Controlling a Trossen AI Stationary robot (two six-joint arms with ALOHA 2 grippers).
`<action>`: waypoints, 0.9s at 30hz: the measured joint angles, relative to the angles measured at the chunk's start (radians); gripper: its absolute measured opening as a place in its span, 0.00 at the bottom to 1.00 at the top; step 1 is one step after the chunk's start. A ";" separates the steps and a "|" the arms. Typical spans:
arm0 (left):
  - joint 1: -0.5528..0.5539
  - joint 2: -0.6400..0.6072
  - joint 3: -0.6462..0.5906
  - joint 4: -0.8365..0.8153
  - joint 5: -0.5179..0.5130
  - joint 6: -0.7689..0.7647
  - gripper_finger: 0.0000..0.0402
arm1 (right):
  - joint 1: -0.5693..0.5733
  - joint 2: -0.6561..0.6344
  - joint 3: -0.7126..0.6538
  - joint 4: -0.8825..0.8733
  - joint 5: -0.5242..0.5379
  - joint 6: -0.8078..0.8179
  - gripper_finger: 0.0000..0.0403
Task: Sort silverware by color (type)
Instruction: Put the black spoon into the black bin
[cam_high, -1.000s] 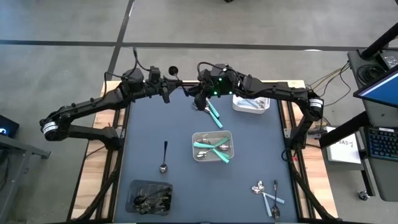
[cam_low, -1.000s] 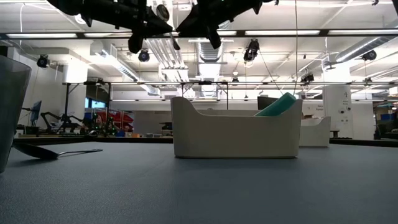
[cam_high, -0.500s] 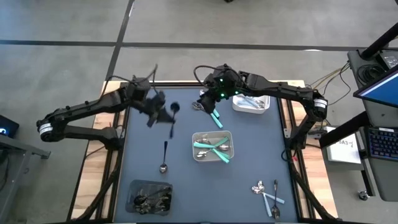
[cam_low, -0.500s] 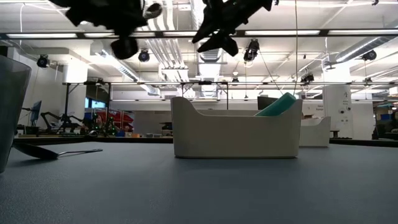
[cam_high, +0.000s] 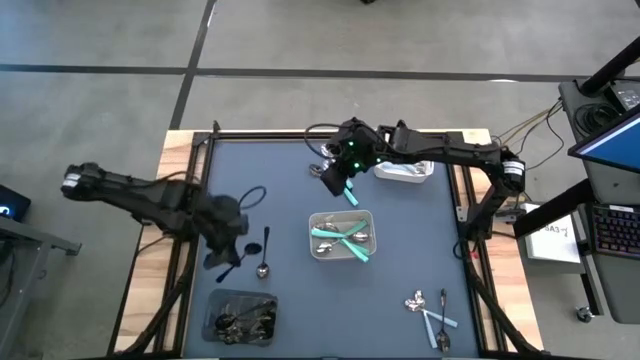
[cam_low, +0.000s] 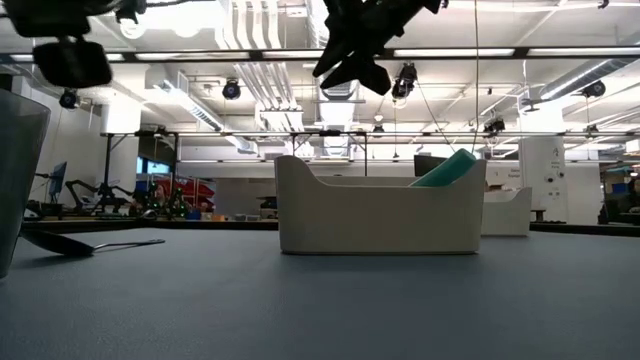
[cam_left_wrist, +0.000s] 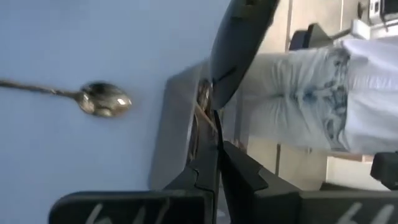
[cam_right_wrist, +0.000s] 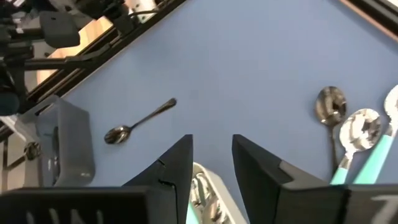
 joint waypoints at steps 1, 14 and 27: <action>-0.027 0.000 0.000 -0.003 -0.008 -0.010 0.00 | 0.005 0.000 0.000 0.000 0.000 -0.001 0.25; -0.333 0.205 -0.052 0.248 -0.085 -0.445 0.00 | 0.103 0.000 -0.001 -0.166 0.000 0.000 0.20; -0.467 0.534 0.163 0.231 -0.149 -0.616 0.10 | 0.199 -0.034 -0.001 -0.309 0.000 -0.021 0.20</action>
